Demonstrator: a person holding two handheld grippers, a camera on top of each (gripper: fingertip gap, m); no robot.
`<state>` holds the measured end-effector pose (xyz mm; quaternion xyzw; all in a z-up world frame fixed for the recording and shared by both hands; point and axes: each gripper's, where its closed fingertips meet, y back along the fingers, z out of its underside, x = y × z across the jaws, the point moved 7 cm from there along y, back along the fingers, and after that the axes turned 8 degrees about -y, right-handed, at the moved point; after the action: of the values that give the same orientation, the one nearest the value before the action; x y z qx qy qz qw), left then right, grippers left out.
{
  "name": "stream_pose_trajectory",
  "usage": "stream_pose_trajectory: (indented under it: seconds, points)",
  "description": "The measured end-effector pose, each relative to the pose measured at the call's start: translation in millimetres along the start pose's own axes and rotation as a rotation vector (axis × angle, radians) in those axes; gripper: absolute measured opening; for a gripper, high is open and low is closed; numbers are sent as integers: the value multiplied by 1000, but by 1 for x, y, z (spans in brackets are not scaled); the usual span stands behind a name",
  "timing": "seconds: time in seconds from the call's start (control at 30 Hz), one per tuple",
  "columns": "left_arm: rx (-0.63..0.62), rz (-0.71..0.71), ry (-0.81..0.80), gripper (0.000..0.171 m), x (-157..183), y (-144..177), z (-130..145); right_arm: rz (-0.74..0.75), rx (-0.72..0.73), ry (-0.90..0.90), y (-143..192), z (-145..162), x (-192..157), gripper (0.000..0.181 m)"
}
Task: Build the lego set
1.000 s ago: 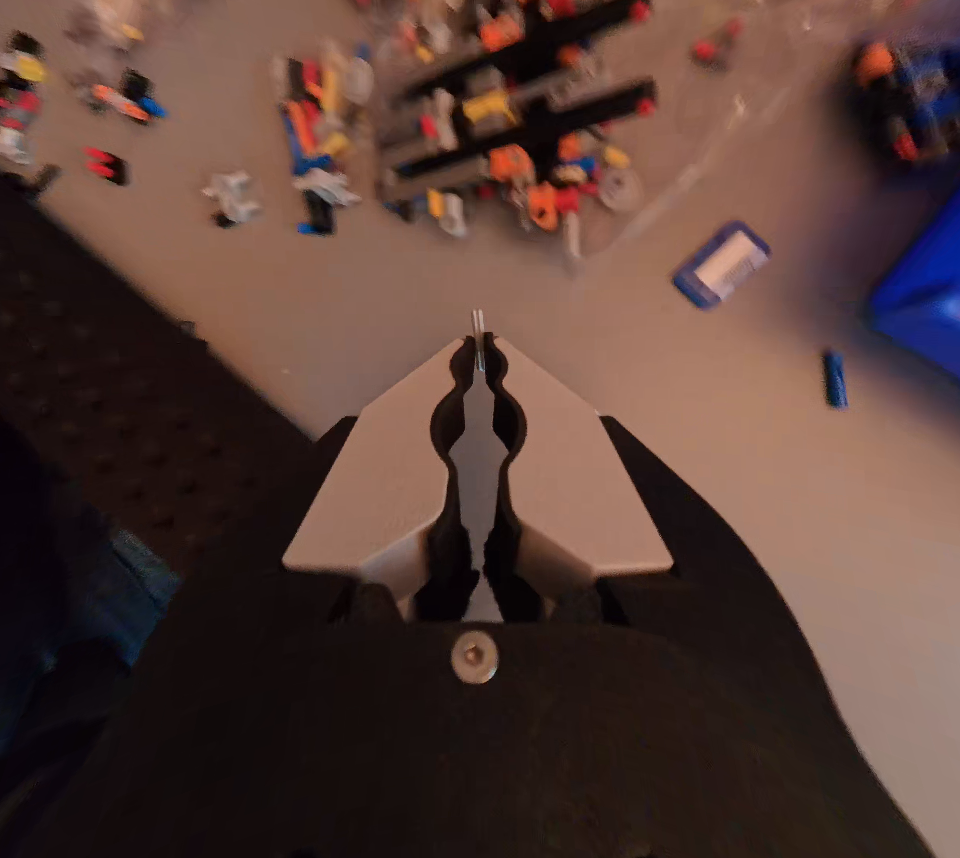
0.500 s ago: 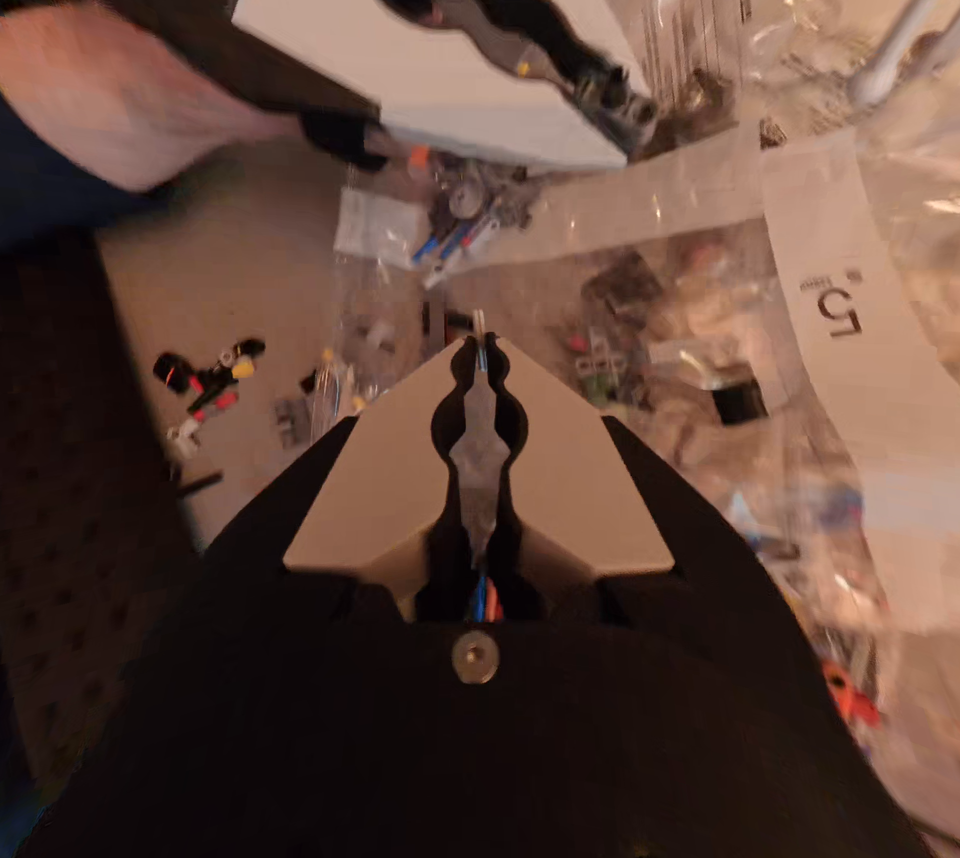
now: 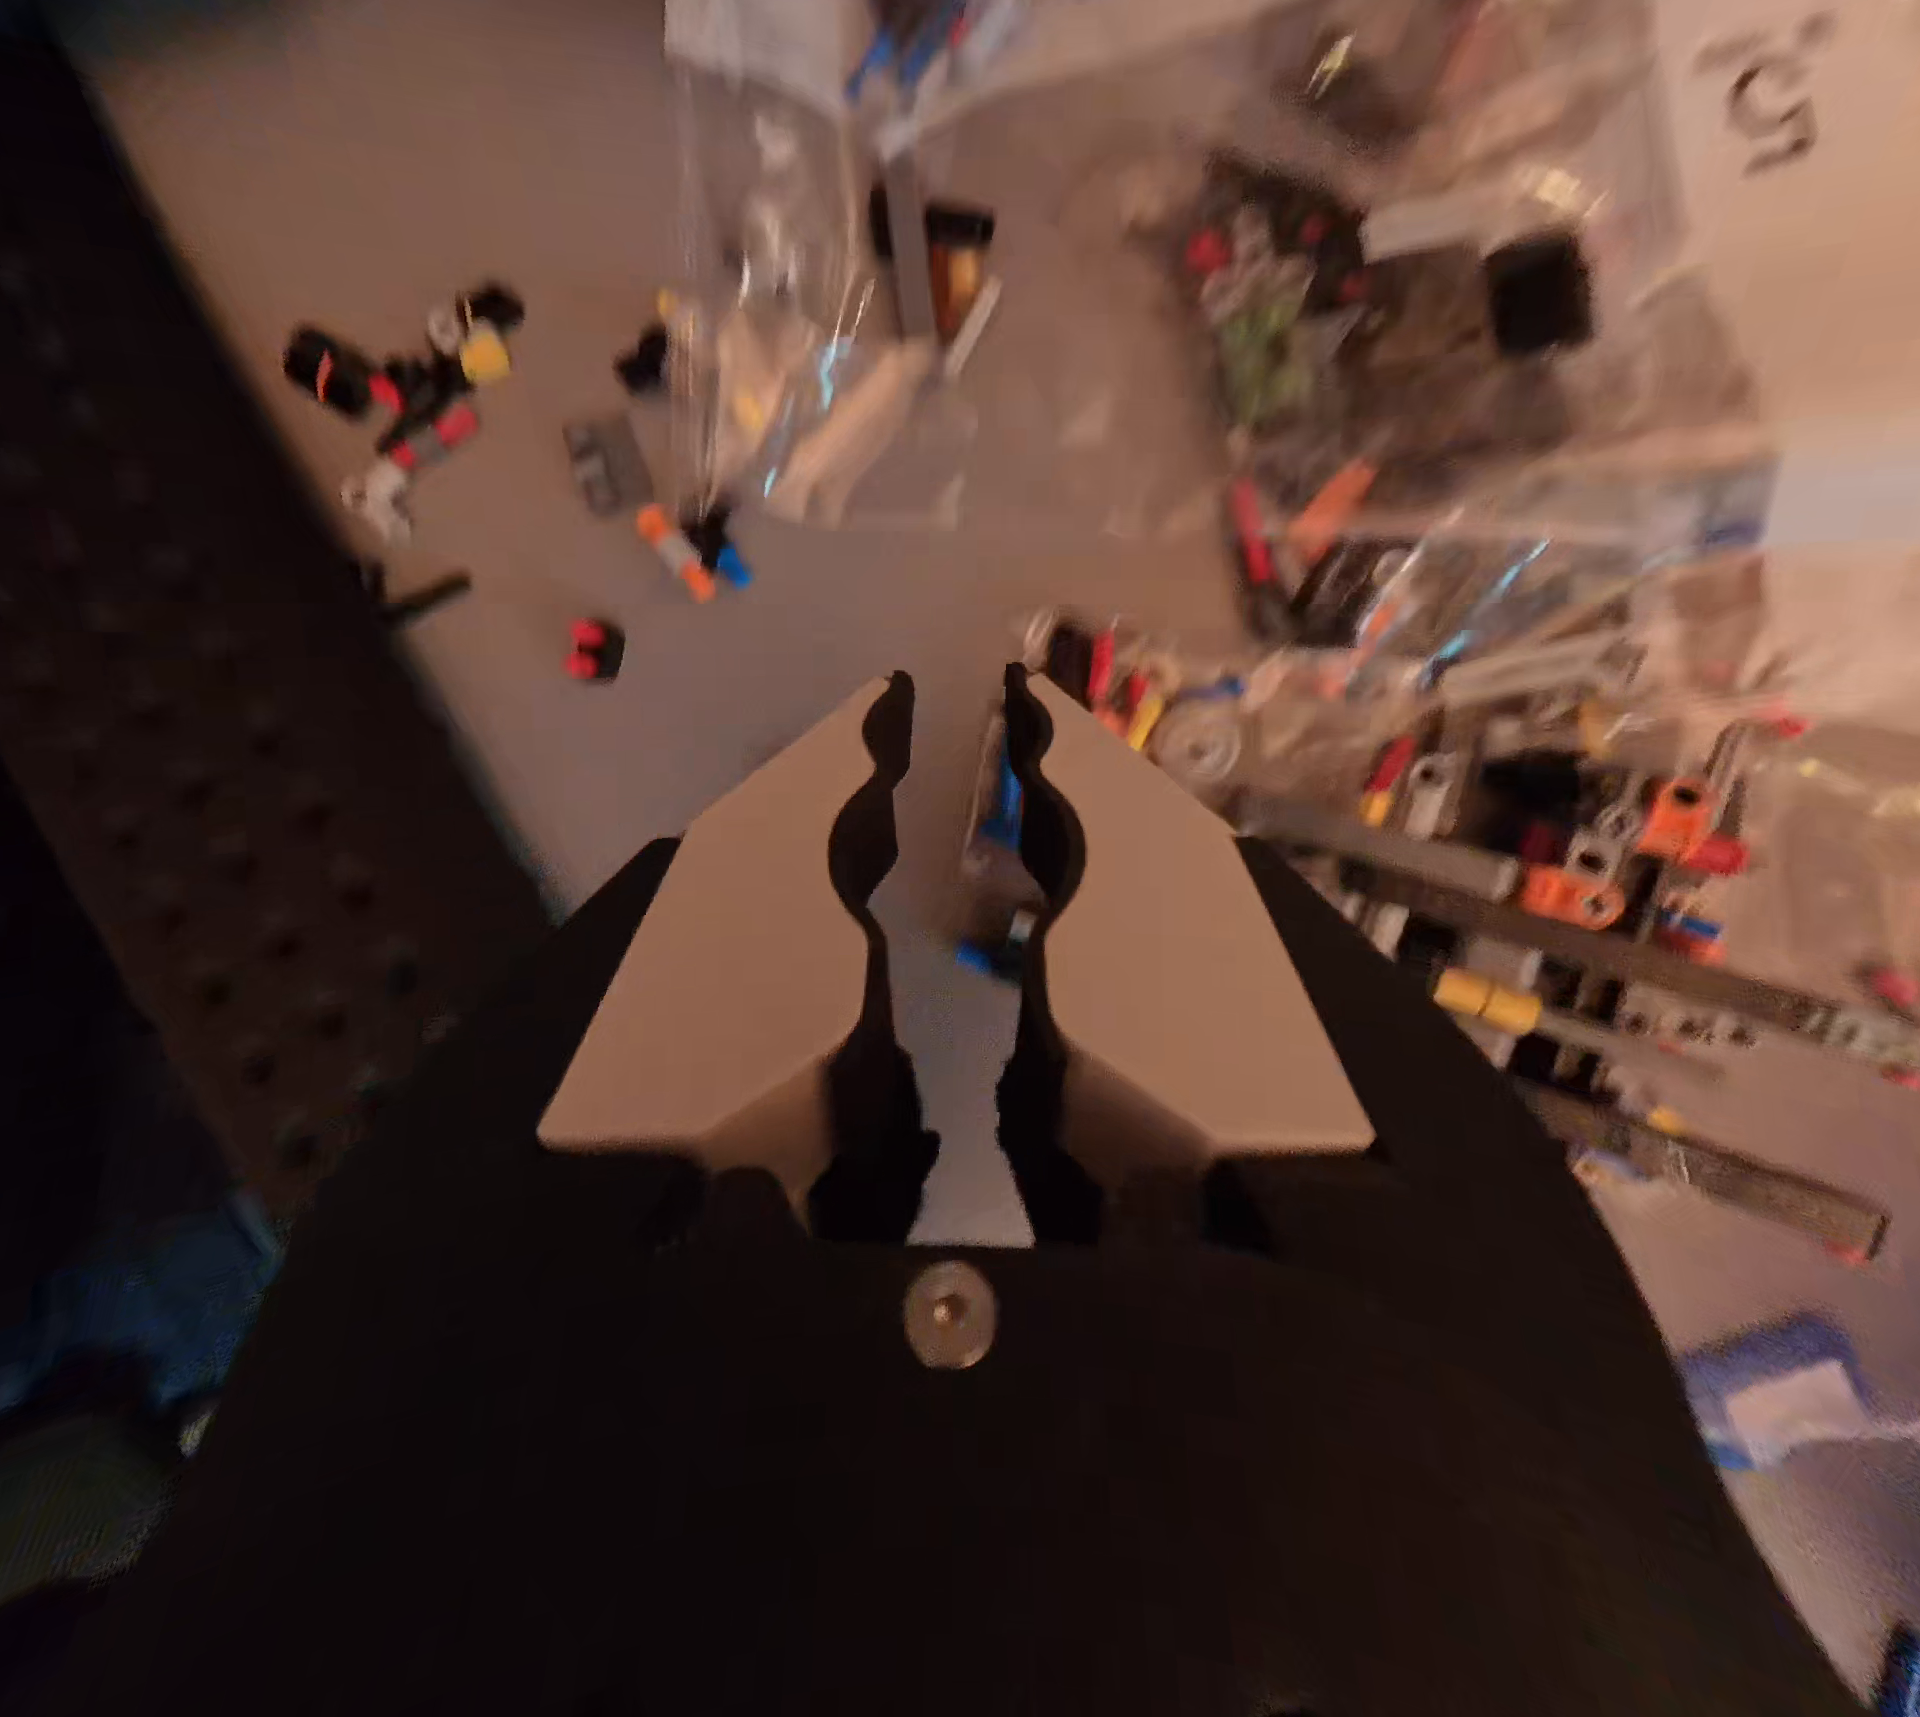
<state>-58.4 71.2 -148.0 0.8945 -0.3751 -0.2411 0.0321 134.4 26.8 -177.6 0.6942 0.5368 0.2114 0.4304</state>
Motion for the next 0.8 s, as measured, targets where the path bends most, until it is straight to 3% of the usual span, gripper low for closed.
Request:
stream_pose_trajectory:
  seconds: [0.17, 0.3, 0.4, 0.63, 0.8]
  points:
    - [-8, 2, -1, 6, 1, -1, 2, -8, -126, 7, -6, 34, -12, 19]
    - [-15, 5, -3, 6, 2, -3, 3, -36, -148, 2, -16, 42, -18, 24]
    - [-15, 5, -2, 5, 2, -3, 3, -18, -168, 9, -21, 43, -17, 17]
    - [-14, 6, -2, 5, 1, -3, 3, 26, -132, 64, -16, 20, -25, 18]
    - [-15, 9, -5, 5, 2, -3, 2, -101, -85, 165, -41, -9, -60, 18]
